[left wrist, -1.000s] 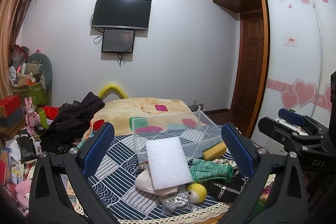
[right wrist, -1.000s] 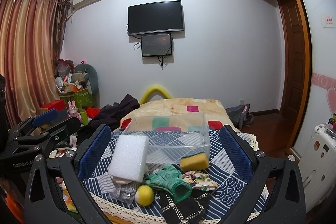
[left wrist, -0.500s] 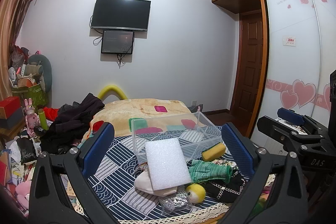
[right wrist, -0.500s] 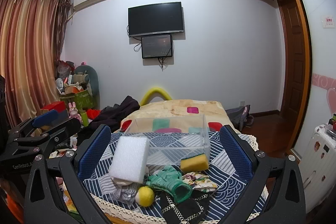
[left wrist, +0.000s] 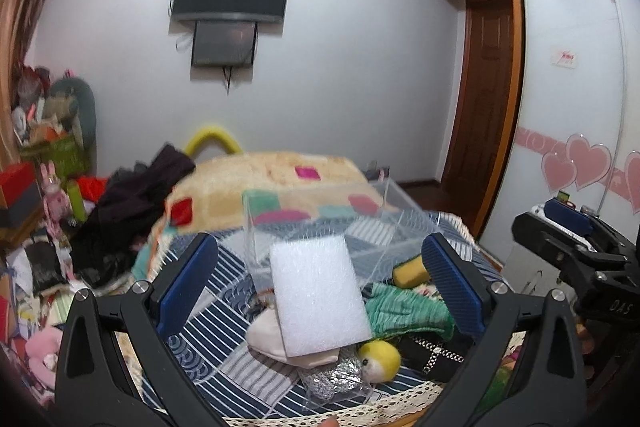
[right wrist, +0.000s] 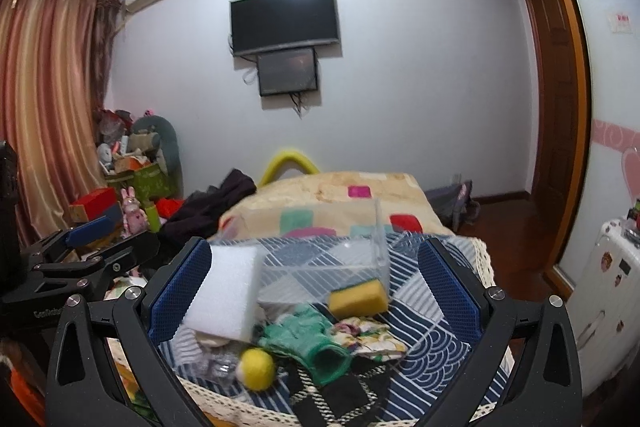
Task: Organize soft objects
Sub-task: 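Grasp the white foam block with the left tool while the right tool grasps the yellow sponge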
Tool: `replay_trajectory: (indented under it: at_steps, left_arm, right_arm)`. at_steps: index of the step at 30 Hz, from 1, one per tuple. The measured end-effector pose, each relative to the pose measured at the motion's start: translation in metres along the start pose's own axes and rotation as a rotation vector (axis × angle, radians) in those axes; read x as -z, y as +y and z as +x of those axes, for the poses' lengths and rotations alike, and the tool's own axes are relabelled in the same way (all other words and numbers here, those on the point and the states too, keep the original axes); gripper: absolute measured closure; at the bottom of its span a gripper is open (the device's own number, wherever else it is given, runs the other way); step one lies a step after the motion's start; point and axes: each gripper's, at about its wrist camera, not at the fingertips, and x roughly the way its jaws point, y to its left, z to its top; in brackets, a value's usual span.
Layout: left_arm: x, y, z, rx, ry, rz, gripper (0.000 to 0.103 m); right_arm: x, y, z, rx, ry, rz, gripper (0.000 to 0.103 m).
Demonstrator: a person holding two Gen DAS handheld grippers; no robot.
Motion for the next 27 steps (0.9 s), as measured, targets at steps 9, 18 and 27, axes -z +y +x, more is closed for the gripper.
replay_trajectory:
  at_steps: [9,18,27]
  left_arm:
    - [0.024,-0.008,0.068,-0.022,0.182,0.025,0.000]
    - [0.042,0.004,0.113,0.004,0.311,-0.026,0.000]
    - [0.053,0.003,0.117,0.025,0.303,-0.004,0.015]
  right_arm:
    - [0.021,-0.025,0.050,0.044,0.161,0.031,0.000]
    - [0.037,-0.027,0.101,0.069,0.320,-0.048,0.000]
    - [0.053,-0.034,0.129,0.077,0.447,-0.024,0.016]
